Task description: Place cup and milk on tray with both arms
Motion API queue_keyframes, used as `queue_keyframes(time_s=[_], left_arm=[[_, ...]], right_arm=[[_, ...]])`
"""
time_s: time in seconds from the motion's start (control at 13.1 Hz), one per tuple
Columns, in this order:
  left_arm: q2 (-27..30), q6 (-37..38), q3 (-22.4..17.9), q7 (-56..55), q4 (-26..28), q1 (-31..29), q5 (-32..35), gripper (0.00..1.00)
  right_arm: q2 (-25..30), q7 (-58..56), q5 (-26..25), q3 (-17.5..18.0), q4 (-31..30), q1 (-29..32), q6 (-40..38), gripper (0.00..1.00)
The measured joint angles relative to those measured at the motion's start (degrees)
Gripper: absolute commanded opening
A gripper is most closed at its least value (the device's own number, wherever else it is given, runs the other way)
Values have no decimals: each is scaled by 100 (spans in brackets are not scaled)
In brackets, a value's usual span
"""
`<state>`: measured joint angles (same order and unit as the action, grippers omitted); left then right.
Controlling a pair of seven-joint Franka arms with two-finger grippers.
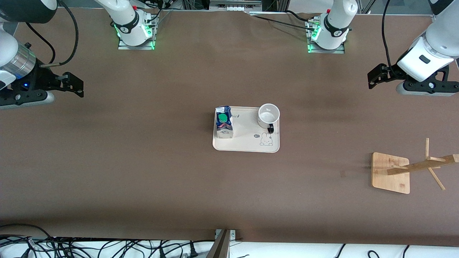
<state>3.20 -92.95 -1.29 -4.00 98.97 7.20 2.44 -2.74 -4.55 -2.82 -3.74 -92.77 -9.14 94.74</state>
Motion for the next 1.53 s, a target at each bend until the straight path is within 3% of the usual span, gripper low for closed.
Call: queue_keyframes(time_s=[0.38, 1.53], left_arm=[[3, -28, 458, 1, 12, -426, -1, 100], [-1, -28, 467, 1, 13, -460, -1, 100]], right_arm=[[0, -1, 0, 3, 0, -4, 0, 100], [0, -3, 0, 4, 0, -9, 4, 100]])
